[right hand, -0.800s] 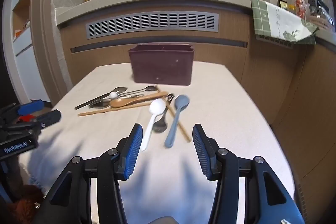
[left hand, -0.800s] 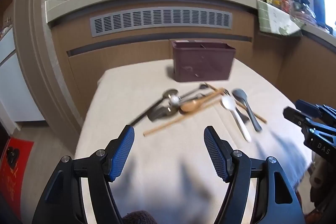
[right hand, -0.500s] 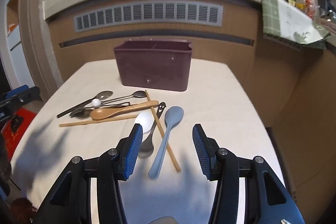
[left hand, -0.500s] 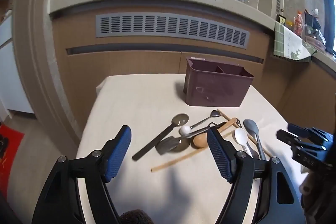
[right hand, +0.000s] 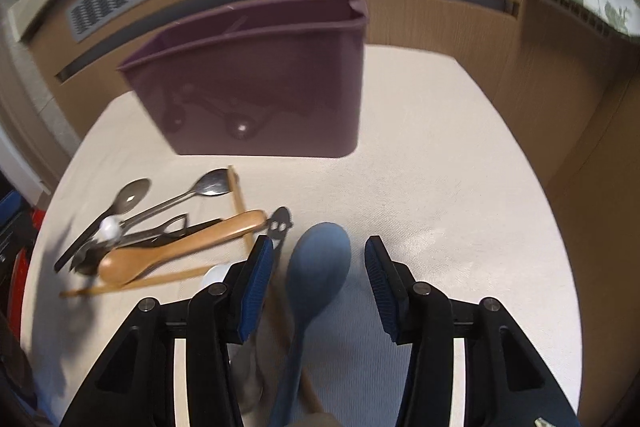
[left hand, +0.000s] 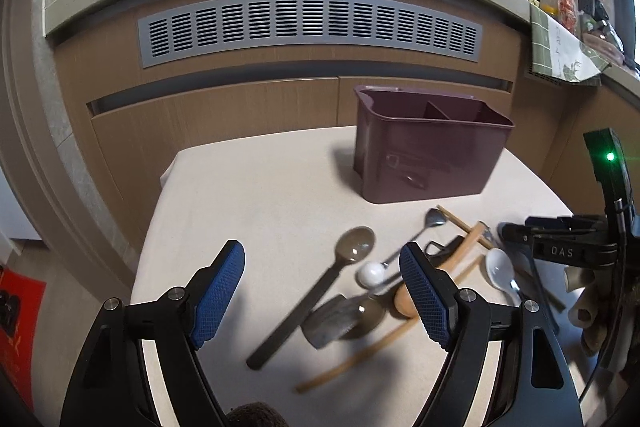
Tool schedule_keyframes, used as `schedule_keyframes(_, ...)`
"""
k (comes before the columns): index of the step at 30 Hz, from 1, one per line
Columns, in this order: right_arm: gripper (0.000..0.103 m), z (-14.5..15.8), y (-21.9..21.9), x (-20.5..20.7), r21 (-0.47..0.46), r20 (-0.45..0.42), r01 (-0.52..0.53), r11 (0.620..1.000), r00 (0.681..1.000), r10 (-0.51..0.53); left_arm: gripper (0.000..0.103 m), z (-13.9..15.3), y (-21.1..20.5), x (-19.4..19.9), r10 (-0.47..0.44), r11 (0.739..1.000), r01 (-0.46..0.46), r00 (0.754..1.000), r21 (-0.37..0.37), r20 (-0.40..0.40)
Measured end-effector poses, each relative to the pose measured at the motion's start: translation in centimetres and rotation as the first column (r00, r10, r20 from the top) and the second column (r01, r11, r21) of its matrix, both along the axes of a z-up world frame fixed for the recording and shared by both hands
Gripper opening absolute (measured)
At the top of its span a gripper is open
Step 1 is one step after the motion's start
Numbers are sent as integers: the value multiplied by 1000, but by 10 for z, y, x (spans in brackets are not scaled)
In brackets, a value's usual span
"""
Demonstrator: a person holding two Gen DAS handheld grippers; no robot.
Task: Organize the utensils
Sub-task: 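Grasp the blue plastic spoon with the right tool while the left tool grasps the white ball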
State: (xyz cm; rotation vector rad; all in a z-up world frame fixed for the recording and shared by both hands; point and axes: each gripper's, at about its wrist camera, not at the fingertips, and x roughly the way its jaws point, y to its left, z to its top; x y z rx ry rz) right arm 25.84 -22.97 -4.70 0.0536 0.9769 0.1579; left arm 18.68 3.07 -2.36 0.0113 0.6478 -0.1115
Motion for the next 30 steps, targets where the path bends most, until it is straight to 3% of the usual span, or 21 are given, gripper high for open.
schedule_keyframes(3, 42, -8, 3, 4, -6, -35, 1, 1000, 999, -1, 80, -5, 8, 6, 3, 1000, -3, 1000, -23, -26)
schedule_keyframes(5, 34, -9, 5, 3, -13, -42, -13, 1000, 999, 12, 80, -9, 10, 7, 2, 1000, -3, 999, -27, -40)
schedule_keyframes(12, 33, 17, -5, -20, -5, 75, -20, 1000, 997, 20, 80, -16, 3, 2, -33, 999, 31, 997, -21, -76)
schedule_keyframes(17, 33, 24, -7, -33, 24, 127, -29, 999, 992, 26, 77, -18, -12, 5, -72, 995, 65, 992, -74, -102)
schedule_keyframes(19, 33, 25, -9, -40, 20, 136, -25, 999, 990, 22, 64, -18, -17, 7, -97, 992, 87, 989, -94, -114)
schedule_keyframes(26, 33, 16, -25, -52, 45, 140, -12, 999, 990, 6, 43, -24, -28, 27, -115, 991, 102, 979, -82, -169)
schedule_keyframes(28, 33, 14, -26, -53, 47, 139, -12, 999, 990, 5, 32, -28, -31, 35, -126, 990, 113, 974, -79, -188)
schedule_keyframes(30, 33, 12, -26, -53, 50, 139, -11, 999, 990, 4, 32, -32, -33, 41, -139, 989, 124, 969, -85, -206)
